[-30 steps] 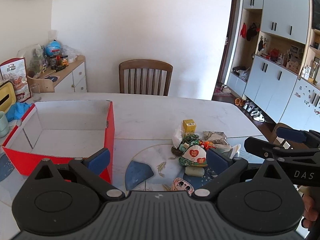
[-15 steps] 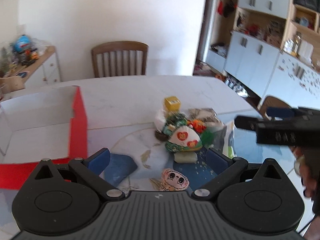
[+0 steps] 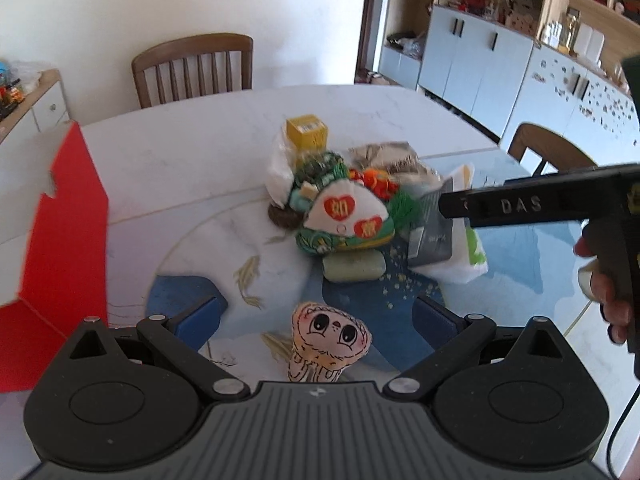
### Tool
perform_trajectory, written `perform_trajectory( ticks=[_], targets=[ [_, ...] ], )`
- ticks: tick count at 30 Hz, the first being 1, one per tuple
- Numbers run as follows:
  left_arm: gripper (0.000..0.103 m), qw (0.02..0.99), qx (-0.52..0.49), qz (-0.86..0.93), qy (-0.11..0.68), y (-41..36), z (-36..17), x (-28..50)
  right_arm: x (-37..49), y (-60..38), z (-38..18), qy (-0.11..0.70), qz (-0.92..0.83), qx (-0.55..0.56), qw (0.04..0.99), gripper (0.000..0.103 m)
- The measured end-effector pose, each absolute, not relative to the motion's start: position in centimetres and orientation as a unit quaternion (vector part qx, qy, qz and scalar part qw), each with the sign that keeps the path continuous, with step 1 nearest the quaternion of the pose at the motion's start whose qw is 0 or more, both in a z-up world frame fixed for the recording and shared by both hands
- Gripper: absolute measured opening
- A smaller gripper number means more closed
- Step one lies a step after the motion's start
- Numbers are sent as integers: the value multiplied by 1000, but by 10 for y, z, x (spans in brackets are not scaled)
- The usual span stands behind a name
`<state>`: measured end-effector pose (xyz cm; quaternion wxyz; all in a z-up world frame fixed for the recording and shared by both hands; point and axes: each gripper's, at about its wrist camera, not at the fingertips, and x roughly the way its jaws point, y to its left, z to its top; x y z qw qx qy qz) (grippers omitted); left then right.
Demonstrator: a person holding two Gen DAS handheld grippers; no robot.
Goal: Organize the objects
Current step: 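Grasp the cartoon-face packet with the left gripper while the right grasps the blue snack bag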
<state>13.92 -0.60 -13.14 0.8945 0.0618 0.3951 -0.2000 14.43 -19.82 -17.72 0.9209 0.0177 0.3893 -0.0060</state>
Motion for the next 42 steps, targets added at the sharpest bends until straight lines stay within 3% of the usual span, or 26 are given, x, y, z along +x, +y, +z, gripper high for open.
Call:
perform_trajectory(
  ticks=[6, 15, 20, 30, 42],
  targets=[
    [100, 890, 88, -205, 397, -13, -148, 144, 157, -205, -191, 415, -12, 35, 909, 70],
    [73, 881, 110, -212, 408, -21, -160, 147, 159, -206, -199, 435, -4, 44, 899, 51],
    [51, 877, 115, -210, 417, -24, -162, 146, 156, -205, -196, 434, 1, 42, 900, 37],
    [50, 878, 122, -187, 423, -30, -159, 137, 146, -216, -186, 422, -2, 28, 906, 16],
    [50, 894, 82, -152, 414, -20, -120, 116, 108, -237, -147, 397, 51, 41, 915, 14]
  ],
)
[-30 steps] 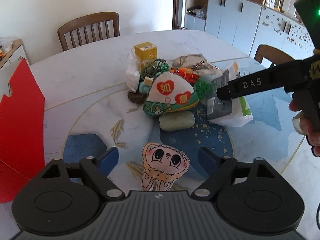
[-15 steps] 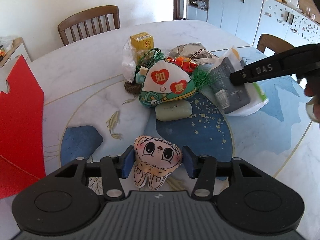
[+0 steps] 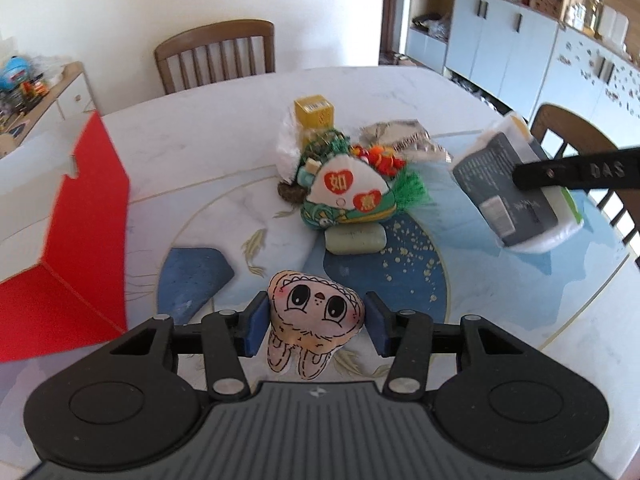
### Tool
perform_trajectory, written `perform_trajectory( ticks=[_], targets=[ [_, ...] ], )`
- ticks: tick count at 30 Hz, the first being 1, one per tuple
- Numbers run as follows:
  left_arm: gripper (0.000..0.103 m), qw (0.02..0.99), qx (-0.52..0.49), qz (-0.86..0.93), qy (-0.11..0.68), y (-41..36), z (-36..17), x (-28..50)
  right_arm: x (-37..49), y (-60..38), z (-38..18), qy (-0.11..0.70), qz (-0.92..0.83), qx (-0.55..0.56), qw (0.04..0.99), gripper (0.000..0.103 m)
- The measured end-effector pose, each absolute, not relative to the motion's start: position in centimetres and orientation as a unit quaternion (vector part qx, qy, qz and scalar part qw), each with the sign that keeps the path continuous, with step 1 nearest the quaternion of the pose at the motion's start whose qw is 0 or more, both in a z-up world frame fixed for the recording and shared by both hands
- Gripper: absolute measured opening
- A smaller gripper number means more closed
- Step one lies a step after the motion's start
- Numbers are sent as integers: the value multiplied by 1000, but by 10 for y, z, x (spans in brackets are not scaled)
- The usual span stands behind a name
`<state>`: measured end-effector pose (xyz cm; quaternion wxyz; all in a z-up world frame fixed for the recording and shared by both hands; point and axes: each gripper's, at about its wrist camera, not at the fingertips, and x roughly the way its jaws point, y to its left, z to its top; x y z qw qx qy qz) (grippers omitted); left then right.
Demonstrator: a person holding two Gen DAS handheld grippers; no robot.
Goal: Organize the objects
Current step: 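Grasp the cartoon-face packet with the left gripper while the right grasps the blue snack bag, then carry both items over the red box and lower them inside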
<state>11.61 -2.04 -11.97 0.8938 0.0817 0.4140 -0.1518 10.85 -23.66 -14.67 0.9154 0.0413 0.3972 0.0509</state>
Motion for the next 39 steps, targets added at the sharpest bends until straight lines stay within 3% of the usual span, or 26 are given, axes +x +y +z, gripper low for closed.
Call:
perform_trajectory(
  ticks=[20, 39],
  targets=[
    [50, 921, 37, -104, 375, 53, -29, 99, 91, -164, -52, 338, 206, -8, 918, 14],
    [50, 925, 34, -70, 373, 218, -11, 174, 150, 14, -36, 320, 249, -54, 913, 14]
  ],
)
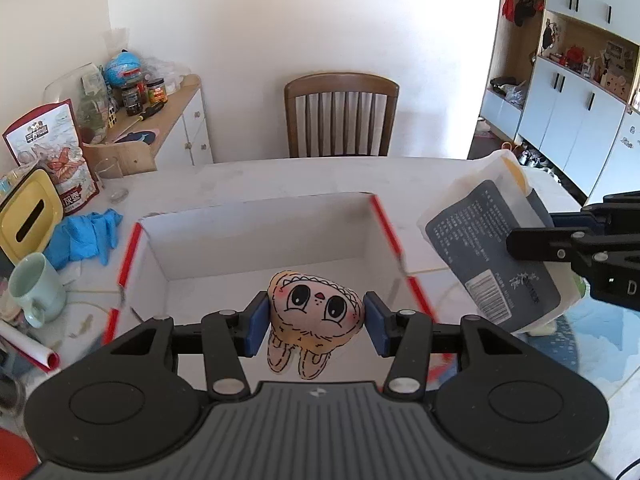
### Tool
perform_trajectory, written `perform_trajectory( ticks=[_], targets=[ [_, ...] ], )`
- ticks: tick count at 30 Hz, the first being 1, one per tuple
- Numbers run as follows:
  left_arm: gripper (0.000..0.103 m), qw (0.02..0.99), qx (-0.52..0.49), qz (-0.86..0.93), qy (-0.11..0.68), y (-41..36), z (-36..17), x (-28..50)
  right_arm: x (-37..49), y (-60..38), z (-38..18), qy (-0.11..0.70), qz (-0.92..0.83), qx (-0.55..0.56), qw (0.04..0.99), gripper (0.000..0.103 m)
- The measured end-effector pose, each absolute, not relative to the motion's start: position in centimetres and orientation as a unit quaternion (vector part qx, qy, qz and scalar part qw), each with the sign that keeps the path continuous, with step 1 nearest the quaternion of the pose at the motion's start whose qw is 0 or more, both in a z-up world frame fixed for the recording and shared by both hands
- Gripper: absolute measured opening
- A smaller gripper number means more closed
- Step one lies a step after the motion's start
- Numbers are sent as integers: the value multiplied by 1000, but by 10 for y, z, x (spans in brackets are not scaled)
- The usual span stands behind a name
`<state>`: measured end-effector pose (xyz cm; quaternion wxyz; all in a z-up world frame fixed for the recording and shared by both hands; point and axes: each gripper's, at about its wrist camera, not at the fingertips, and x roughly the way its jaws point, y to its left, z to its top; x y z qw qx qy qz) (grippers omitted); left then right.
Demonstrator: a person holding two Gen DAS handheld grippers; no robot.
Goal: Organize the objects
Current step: 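Carry both items over the red box and lower them inside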
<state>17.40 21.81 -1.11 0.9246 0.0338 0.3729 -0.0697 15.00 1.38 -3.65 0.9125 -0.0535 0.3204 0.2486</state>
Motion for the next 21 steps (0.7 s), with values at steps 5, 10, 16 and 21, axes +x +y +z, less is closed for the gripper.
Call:
perform_trajectory(
  ticks=[5, 10, 16, 21],
  targets=[
    [50, 919, 36, -66, 386, 245, -20, 197, 168, 44, -46, 331, 245, -55, 910, 14],
    [50, 912, 37, -57, 405, 265, -38, 221, 182, 70, -59, 345, 248, -64, 903, 14],
    [50, 900, 42, -48, 431, 282, -66, 254, 196, 100, -84, 365, 247, -80, 894, 14],
    [50, 884, 54, -50, 462, 287, -91, 277, 205, 123, -107, 381, 242, -115, 885, 14]
  ],
)
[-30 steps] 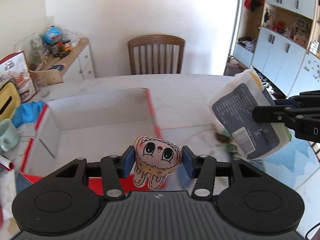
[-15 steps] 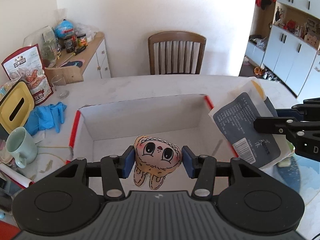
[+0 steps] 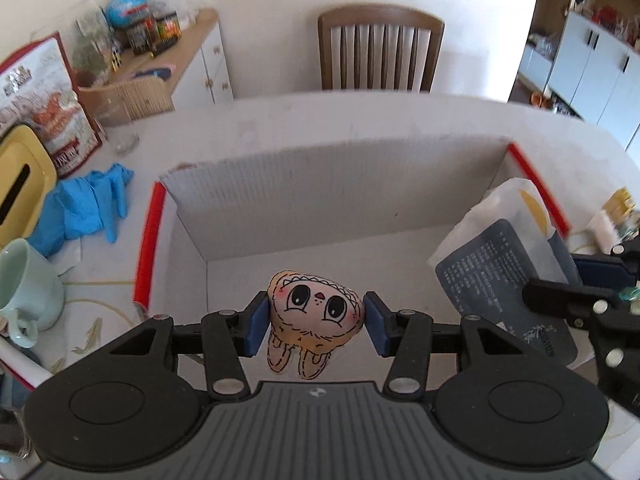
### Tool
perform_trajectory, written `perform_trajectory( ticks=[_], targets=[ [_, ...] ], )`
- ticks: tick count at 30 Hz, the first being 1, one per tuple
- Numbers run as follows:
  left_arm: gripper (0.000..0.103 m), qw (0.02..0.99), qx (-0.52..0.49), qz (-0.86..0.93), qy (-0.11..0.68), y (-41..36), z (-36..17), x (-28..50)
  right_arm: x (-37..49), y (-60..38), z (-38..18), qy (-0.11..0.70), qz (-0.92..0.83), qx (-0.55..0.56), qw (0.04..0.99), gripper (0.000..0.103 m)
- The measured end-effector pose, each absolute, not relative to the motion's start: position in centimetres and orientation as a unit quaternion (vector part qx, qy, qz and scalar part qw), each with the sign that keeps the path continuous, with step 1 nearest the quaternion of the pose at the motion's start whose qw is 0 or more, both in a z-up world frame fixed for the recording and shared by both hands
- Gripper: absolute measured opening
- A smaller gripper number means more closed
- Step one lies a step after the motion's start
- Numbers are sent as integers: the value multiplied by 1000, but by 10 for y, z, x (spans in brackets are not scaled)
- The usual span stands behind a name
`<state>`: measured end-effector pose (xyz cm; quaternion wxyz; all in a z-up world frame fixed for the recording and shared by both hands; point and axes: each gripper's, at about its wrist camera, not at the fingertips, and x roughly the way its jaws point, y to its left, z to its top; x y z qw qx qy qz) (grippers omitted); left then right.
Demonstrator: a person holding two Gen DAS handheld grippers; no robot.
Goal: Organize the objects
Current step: 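Carry both items over the red box and lower them inside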
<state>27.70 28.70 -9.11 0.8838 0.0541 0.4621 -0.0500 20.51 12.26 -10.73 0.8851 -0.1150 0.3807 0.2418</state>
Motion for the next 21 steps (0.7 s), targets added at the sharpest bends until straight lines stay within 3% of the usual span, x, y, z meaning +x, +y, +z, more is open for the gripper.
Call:
perform_trajectory(
  ticks=[21],
  targets=[
    [51, 804, 59, -84, 585, 283, -131, 310, 213, 156, -152, 461, 236, -143, 844, 14]
  ],
)
